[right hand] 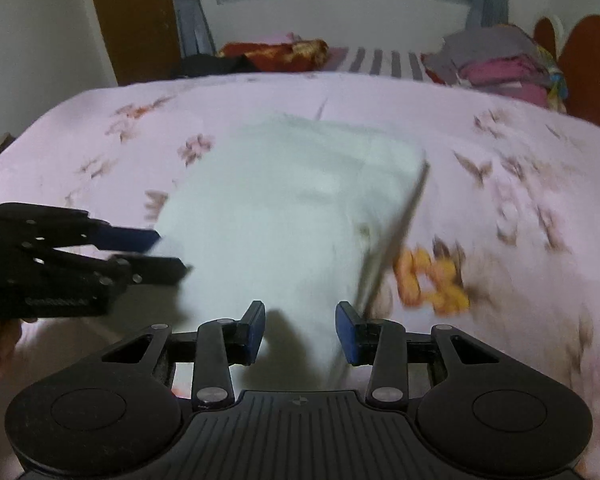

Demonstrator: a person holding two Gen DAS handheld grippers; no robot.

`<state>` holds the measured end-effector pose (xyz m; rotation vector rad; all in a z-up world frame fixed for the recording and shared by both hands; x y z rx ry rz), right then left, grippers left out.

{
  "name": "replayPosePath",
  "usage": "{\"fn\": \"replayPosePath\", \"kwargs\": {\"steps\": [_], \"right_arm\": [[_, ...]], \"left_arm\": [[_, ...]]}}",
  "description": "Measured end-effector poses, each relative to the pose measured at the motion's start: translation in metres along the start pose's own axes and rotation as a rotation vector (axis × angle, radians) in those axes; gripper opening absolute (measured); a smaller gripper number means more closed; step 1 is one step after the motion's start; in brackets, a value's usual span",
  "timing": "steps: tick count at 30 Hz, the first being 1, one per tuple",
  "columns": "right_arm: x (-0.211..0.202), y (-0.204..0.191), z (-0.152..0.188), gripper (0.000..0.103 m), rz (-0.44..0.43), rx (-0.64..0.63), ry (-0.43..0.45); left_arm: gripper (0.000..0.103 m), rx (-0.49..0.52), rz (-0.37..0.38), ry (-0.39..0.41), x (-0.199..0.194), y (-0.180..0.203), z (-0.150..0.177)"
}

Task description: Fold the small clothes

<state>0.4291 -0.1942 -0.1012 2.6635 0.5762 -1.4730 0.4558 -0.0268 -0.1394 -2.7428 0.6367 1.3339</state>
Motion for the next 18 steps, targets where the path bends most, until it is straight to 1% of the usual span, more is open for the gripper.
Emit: {"fn": "replayPosePath", "kwargs": {"steps": [1, 2, 4, 7, 10, 14, 18], "right_arm": [[-0.002, -0.001, 0.006, 0.038, 0.003, 0.004, -0.013], [-0.003, -0.002, 0.012, 0.033, 0.015, -0.002, -0.028], [-0.004, -0.003, 0.026, 0.033, 0.021, -0.002, -0.049], [-0.008, -0.002, 0.040, 0.033, 0.021, 0.031, -0.043], [-0.010, 0.000, 0.043, 0.033, 0.020, 0.075, -0.043], [-0.011, -0.004, 0.042, 0.033, 0.035, 0.074, -0.050], [-0.011, -0.001, 0.043, 0.033, 0.030, 0.079, -0.054]], "left_arm": [[0.039, 0.001, -0.007, -0.005, -0.001, 0.002, 0.004], [0.039, 0.003, -0.013, -0.007, -0.002, 0.005, 0.008], [0.039, 0.024, -0.028, -0.012, -0.005, 0.010, 0.014], [0.039, 0.033, -0.036, -0.022, -0.008, 0.014, 0.017], [0.039, 0.023, -0.042, -0.027, -0.010, 0.016, 0.020], [0.039, 0.017, -0.054, -0.030, -0.011, 0.021, 0.023], [0.040, 0.009, -0.057, -0.030, -0.013, 0.022, 0.027]]}}
Point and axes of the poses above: each gripper's, at about its wrist camera, not at the fingertips, and x roughly the way its jaws point, y to its right, z to its underside, the point moved 2 cm from there along x, roughly the way its jaws point, and after that the axes turned 5 degrees about -y, right-handed, at the moved point
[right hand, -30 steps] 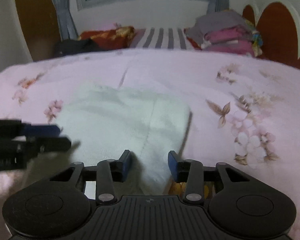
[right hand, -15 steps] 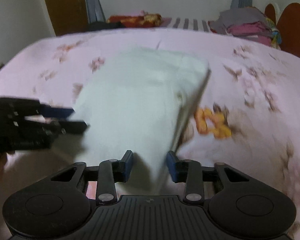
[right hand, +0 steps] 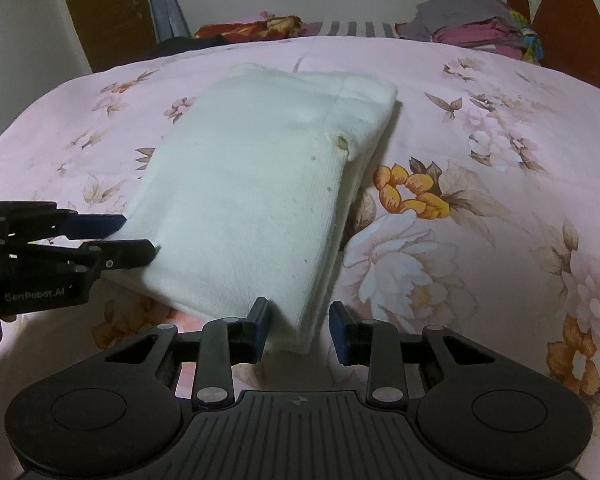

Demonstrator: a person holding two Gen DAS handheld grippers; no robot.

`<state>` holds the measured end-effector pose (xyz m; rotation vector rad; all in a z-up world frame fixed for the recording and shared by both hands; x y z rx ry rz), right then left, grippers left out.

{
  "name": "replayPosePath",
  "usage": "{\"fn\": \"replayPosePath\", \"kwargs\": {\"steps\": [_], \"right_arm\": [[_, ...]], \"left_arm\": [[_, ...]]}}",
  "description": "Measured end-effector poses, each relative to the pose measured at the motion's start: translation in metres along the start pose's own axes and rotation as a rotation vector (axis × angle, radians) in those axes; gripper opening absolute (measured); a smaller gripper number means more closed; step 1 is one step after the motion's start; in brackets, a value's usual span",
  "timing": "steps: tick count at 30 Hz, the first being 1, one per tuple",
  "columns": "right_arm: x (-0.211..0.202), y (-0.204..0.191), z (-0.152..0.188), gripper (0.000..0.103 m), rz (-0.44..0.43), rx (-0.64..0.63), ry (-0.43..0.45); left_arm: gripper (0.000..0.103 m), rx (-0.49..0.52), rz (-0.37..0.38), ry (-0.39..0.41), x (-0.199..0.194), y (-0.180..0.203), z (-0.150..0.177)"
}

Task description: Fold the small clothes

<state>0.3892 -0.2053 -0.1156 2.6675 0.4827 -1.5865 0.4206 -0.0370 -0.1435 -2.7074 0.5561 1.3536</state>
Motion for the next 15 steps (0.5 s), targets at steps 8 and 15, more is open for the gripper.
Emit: {"fn": "replayPosePath", "kwargs": {"steps": [8, 15], "right_arm": [[-0.001, -0.001, 0.002, 0.033, 0.002, 0.014, -0.006], [-0.019, 0.023, -0.010, 0.042, -0.047, 0.167, 0.055]], "left_arm": [[0.041, -0.003, 0.003, -0.004, -0.010, 0.002, 0.012], [0.088, -0.130, -0.002, 0.124, -0.040, -0.028, 0.001]]}}
Point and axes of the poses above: each gripper's, at about its wrist camera, not at the fingertips, and x roughly the way its jaws point, y to its right, z to its underside, the point moved 2 cm from there along x, roughly the way its jaws point, and after that the axes turned 5 degrees about -y, right-handed, at the moved point
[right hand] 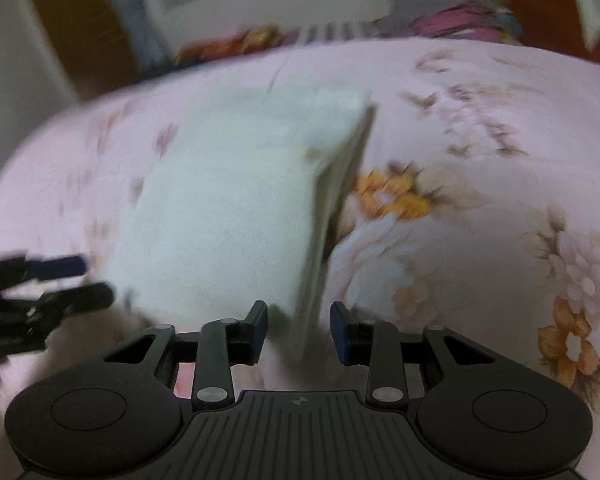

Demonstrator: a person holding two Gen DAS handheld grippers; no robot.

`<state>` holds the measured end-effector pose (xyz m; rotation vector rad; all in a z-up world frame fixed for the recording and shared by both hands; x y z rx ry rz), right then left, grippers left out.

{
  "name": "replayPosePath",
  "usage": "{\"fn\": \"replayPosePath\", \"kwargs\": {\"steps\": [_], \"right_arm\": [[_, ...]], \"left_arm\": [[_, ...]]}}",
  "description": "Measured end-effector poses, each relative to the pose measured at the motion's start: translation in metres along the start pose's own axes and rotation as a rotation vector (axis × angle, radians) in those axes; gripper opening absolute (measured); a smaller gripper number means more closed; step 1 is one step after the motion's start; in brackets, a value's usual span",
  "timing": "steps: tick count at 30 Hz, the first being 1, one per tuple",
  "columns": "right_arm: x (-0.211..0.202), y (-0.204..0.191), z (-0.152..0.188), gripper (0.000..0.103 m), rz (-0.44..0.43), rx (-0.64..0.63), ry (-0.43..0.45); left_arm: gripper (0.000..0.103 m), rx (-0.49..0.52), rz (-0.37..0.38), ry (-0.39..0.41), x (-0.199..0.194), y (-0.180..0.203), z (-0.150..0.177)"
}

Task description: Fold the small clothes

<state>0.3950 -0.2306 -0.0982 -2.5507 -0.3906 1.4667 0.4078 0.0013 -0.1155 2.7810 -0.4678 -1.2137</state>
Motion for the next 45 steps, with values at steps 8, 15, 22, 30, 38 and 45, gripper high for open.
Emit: {"fn": "replayPosePath", "kwargs": {"steps": [8, 15, 22, 30, 38, 45], "right_arm": [[0.021, 0.033, -0.056, 0.075, -0.099, 0.243, 0.079], [0.054, 0.038, -0.077, 0.074, -0.197, 0.230, 0.029], [0.057, 0.069, -0.077, 0.074, -0.188, 0.324, 0.035], [0.074, 0.079, -0.083, 0.074, -0.363, 0.379, 0.006], [0.074, 0.095, -0.087, 0.073, -0.434, 0.397, -0.028], [0.086, 0.085, -0.086, 0.048, -0.492, 0.396, -0.042]], "left_arm": [[0.072, -0.227, 0.080, -0.069, 0.052, -0.041, -0.044], [0.075, -0.351, 0.135, -0.132, 0.081, -0.054, -0.046], [0.063, -0.362, 0.112, -0.139, 0.085, -0.060, -0.047], [0.068, -0.437, 0.180, -0.139, 0.101, -0.062, -0.061], [0.067, -0.454, 0.201, -0.160, 0.112, -0.051, -0.061], [0.067, -0.543, 0.207, -0.161, 0.118, -0.055, -0.063]]}}
Point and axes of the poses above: each gripper's, at about its wrist camera, not at the fingertips, and x roughly the way its jaws point, y to its right, z to its underside, the point moved 2 cm from there along x, roughly the way its jaws point, and after that the axes turned 5 degrees about -y, right-handed, at the moved point
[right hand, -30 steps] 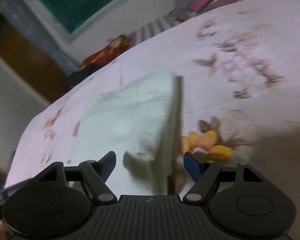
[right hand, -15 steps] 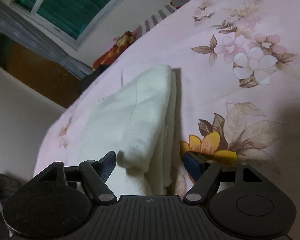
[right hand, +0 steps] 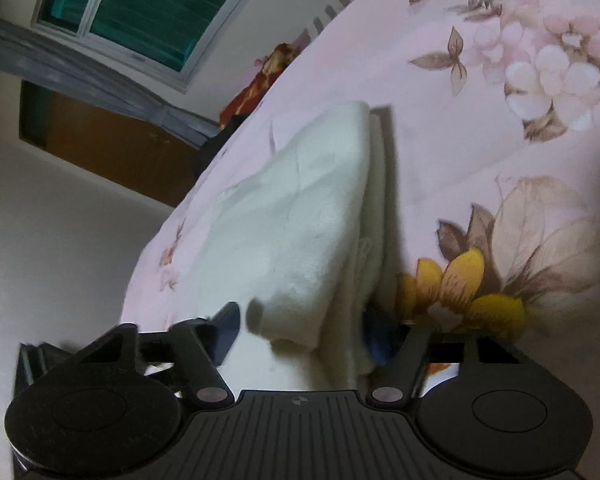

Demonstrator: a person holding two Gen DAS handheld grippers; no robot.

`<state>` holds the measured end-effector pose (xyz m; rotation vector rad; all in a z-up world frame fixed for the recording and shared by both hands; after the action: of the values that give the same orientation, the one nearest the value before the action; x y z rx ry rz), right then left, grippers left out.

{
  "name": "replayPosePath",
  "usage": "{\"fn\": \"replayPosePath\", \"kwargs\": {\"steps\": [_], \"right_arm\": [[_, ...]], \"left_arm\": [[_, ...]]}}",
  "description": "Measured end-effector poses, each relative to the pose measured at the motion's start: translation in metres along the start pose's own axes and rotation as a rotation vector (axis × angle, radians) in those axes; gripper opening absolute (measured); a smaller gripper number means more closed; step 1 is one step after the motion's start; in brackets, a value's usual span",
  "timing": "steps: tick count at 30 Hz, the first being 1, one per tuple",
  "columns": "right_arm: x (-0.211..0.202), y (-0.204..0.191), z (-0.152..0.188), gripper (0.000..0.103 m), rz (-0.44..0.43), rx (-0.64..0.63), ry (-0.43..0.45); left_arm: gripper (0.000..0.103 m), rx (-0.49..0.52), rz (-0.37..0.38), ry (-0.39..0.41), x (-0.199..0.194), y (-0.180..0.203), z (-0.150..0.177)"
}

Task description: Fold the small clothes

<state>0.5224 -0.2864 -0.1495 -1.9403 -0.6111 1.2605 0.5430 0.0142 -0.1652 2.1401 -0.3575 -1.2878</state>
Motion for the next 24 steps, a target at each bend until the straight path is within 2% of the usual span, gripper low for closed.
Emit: {"fn": "replayPosePath", "kwargs": {"steps": [3, 5, 6, 7, 8, 9, 11, 18, 24], "right_arm": [[-0.003, 0.010, -0.001, 0.046, -0.011, 0.036, 0.004], [-0.002, 0.001, -0.001, 0.046, 0.033, -0.010, -0.008], [0.000, -0.005, -0.002, 0.046, 0.067, -0.040, -0.013], [0.007, -0.015, -0.008, 0.040, 0.104, -0.076, -0.014], [0.008, -0.023, -0.007, 0.037, 0.152, -0.126, -0.008], [0.009, -0.032, -0.005, 0.035, 0.196, -0.178, 0.008], [0.007, -0.050, 0.006, 0.032, 0.255, -0.267, 0.048], [-0.007, -0.091, 0.031, 0.031, 0.331, -0.363, 0.121], [0.011, -0.139, 0.046, 0.031, 0.362, -0.399, 0.163]], "left_arm": [[0.066, 0.028, -0.044, -0.004, 0.003, 0.006, -0.002], [0.066, 0.083, -0.098, -0.004, 0.008, 0.017, -0.001], [0.059, 0.125, -0.129, -0.004, 0.011, 0.024, 0.000], [0.048, 0.170, -0.146, 0.001, 0.013, 0.031, 0.001], [0.042, 0.205, -0.153, 0.014, 0.013, 0.038, 0.002], [0.038, 0.243, -0.163, 0.032, 0.011, 0.045, 0.002], [0.036, 0.297, -0.180, 0.056, 0.007, 0.055, 0.005], [0.035, 0.390, -0.135, 0.088, -0.025, 0.058, 0.008], [0.035, 0.440, -0.109, 0.105, -0.066, 0.042, -0.004]]}}
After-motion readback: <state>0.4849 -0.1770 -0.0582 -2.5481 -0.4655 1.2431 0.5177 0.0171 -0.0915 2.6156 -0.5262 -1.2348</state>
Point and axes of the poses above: each gripper's, at about its wrist camera, not at the fingertips, and x roughly the way its jaws point, y to its right, z to its underside, the point moved 2 cm from there along x, roughly the way its jaws point, and after that the axes turned 5 degrees about -y, right-handed, at the moved point
